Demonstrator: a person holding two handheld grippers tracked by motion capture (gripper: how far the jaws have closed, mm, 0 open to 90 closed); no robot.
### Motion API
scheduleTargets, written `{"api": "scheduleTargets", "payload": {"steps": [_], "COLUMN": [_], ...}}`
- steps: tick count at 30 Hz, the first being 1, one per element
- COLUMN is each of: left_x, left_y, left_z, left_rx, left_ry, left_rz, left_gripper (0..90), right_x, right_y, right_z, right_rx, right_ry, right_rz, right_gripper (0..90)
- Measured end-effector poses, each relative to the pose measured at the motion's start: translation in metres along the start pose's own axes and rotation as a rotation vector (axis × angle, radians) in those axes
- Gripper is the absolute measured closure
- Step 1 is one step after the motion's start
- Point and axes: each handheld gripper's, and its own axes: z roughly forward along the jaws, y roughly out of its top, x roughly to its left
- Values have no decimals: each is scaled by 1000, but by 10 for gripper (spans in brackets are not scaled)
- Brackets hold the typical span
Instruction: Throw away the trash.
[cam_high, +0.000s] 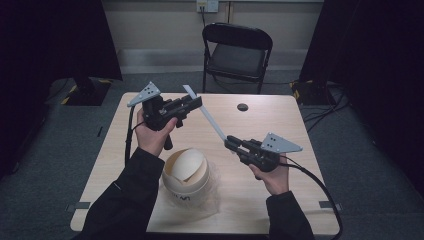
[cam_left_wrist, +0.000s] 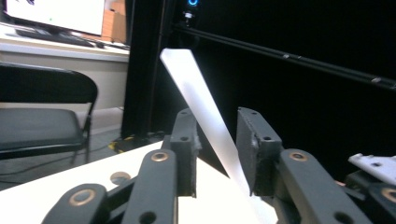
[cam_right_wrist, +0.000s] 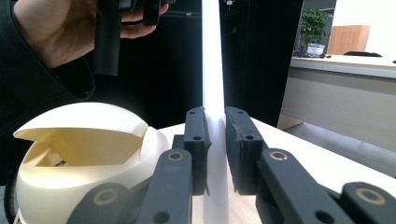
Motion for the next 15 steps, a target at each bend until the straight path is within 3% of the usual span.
{"api": "scheduleTargets", "payload": {"steps": [5,12,15], "left_x": [-2,-9,-10], "left_y": [0,5,8], "left_z": [2,0,-4], "left_rx": [5,-12,-29], "left_ry": [-28,-12,4], "left_rz": [3,91,119], "left_gripper": [746,806,807], "right_x": [0,-3,-9], "right_y": [-1,-1,-3], "right_z": [1,0,-6], "right_rx": [12,23,14], "right_ry": [1,-13,-57], "right_rz": [-1,3,22], "right_gripper": [797,754,739]}}
